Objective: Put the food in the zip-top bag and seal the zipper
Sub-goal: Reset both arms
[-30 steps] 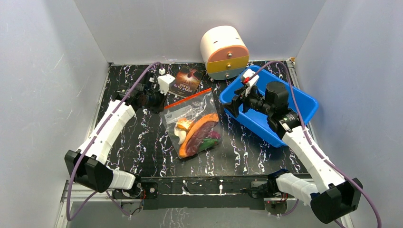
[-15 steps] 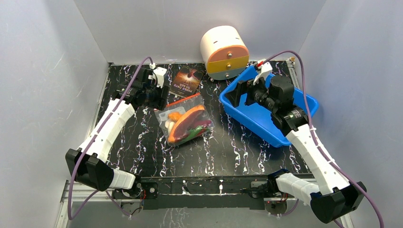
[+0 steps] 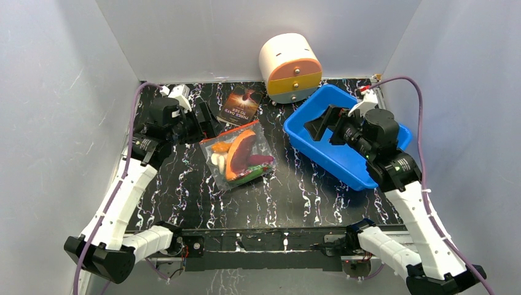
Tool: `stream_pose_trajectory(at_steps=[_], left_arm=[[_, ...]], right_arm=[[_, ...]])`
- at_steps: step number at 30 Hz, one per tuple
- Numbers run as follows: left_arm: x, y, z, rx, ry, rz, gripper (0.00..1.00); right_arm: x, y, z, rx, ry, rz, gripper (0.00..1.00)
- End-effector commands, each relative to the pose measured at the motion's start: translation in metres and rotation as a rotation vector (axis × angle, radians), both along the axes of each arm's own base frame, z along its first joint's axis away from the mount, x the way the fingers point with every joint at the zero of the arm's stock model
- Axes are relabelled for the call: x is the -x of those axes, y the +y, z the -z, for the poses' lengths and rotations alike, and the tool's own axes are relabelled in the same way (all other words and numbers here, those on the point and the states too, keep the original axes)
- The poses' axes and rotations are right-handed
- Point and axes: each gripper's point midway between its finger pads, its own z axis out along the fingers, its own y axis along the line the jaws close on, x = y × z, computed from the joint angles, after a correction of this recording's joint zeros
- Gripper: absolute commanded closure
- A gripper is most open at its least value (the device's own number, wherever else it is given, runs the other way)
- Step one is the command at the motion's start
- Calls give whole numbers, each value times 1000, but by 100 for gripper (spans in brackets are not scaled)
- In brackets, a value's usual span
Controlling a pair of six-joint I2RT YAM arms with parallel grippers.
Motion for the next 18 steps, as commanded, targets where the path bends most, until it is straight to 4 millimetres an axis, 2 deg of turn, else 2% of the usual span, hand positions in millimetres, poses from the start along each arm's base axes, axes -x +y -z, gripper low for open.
stream_pose_trajectory(at_steps=[1, 4, 7, 13, 18], left_arm=[[15, -10, -16, 68, 14, 54, 2], [23, -1, -21, 77, -95, 36, 2], [27, -7, -14, 122, -73, 44, 2], [32, -8, 1, 134, -39, 43, 1], [30, -5, -2, 126, -62, 29, 2]], right_arm=[[13, 4, -12, -113, -15, -3, 2], [30, 5, 14, -144, 53, -16, 2], [32, 0, 22, -116, 70, -4, 2], [36, 1, 27, -98, 89, -17, 2], [36, -1, 26, -101, 77, -8, 2]])
